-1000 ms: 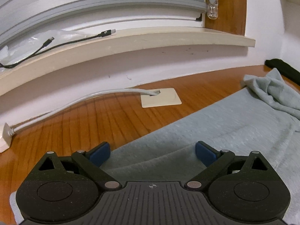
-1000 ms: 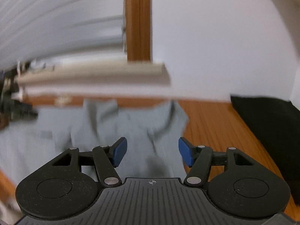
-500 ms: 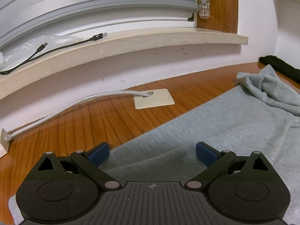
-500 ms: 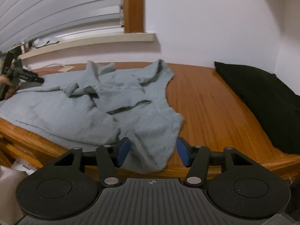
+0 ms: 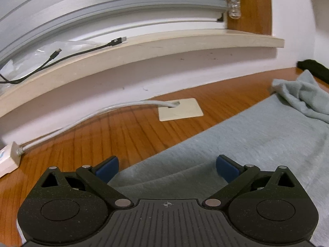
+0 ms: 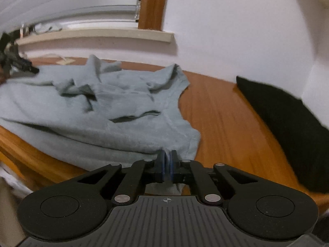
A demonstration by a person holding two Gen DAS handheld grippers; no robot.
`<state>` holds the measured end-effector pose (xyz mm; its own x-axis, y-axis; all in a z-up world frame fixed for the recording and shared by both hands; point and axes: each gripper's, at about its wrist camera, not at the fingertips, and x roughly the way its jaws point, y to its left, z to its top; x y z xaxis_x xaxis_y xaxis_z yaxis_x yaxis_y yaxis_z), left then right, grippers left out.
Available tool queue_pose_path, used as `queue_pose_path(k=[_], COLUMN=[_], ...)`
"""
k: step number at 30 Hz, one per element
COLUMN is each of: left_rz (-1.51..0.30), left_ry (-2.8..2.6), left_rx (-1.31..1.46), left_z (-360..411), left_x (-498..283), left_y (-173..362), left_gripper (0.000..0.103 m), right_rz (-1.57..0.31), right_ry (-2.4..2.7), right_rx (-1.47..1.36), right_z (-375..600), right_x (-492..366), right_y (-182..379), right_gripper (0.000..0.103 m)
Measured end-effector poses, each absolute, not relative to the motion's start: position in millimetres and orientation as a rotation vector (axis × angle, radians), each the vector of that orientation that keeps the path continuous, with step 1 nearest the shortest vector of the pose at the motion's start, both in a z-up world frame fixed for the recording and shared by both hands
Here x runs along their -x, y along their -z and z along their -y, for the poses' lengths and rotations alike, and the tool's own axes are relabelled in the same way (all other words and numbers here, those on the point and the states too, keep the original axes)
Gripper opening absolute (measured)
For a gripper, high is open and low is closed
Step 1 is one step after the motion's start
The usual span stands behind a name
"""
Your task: Fold clothes
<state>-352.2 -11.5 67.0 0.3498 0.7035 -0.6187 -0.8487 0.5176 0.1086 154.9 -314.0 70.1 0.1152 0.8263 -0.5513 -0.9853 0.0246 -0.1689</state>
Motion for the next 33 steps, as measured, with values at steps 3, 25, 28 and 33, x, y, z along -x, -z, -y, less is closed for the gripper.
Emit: queue_pose_path(k=[3,25,28,33], left_rz=[-0.655,-0.7,-0.7,-0.702], left_ry=[-1.07,-0.919,-0.918,-0.92], left_rx=[0.275,0.139,0.127,0.117], left_z=[3.7,35.8,37.9,39.0], left_x=[342.2,348.4,348.1,347.9], left_y=[-67.4,-69.6,-69.3,-69.4], left_gripper=[0.101,0.103,0.103,0.103], right_rz=[-0.314,-0.406,-0.415,-0.4], right_ry=[-1.39,-1.478,-1.465,-1.473], right_rx=[0.589,0.429,0.411,0.44], right_z=[296.5,318.9,335.4,338.8], right_x=[-156.4,-118.7,-125.2,-120.5], right_y=[-68.4,-74.5,-71.0,-74.6], right_gripper=[0.0,0.007,0.006,0.01])
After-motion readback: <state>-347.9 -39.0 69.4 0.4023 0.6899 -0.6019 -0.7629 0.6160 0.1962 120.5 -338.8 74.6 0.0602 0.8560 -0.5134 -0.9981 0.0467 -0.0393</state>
